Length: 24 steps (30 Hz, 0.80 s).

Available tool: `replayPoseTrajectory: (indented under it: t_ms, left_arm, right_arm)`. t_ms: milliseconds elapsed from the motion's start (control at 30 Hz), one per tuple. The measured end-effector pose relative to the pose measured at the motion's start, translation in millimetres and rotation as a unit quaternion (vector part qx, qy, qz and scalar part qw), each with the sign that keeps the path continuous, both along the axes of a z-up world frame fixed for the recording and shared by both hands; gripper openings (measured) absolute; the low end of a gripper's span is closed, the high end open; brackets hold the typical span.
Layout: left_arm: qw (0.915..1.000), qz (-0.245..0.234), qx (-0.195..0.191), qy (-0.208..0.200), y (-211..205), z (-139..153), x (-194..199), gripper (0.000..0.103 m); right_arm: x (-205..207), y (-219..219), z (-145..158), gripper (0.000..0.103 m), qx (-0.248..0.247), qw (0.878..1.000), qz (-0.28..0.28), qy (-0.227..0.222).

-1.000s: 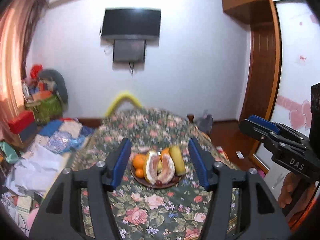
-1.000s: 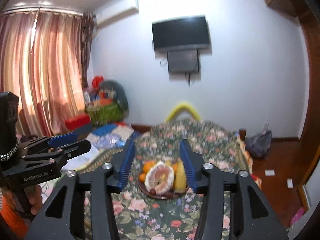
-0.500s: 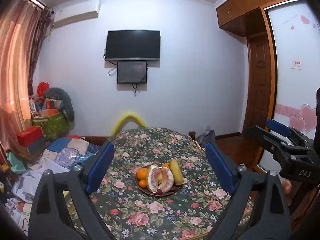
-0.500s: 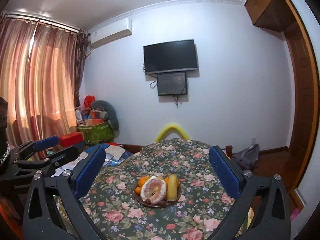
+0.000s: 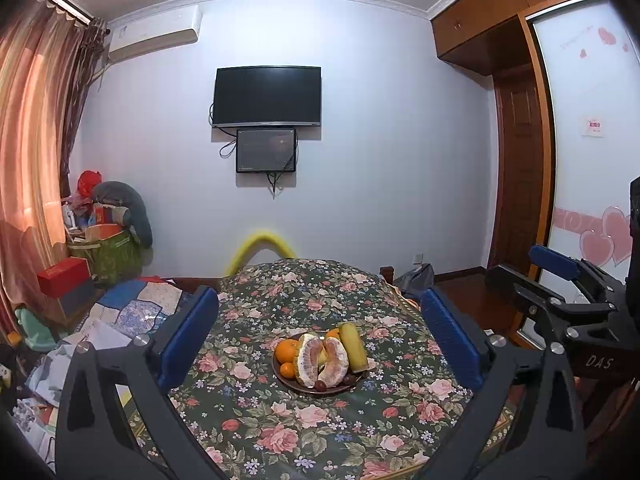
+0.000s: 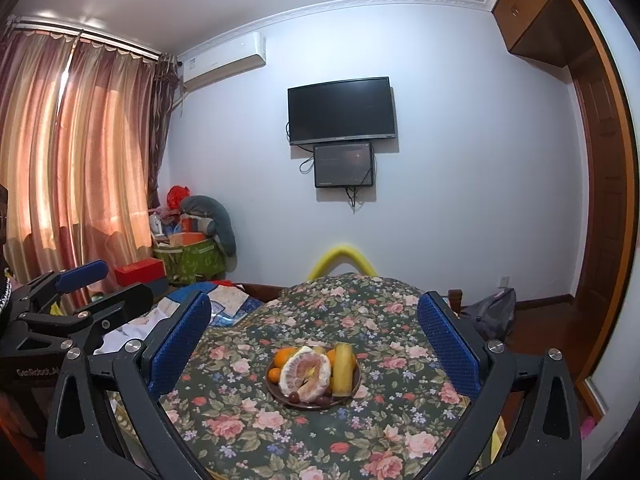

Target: Organize fruits

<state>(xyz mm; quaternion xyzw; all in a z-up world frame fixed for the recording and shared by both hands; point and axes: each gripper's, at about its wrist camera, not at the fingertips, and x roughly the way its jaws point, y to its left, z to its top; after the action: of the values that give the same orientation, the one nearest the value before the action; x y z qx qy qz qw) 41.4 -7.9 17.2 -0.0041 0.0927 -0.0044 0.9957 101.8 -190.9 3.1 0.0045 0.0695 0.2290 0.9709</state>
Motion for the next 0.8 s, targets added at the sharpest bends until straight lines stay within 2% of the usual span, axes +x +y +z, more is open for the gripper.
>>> replayPoseTrajectory:
  t_ms: [800]
  left_arm:
    - [0.9999,-0.001,-0.012,0.003,3.0,1.7,0.3,0.103]
  right_arm:
    - [-1.5,-1.1,2.6,0.103,0.001,1.000,-0.002,-0.001]
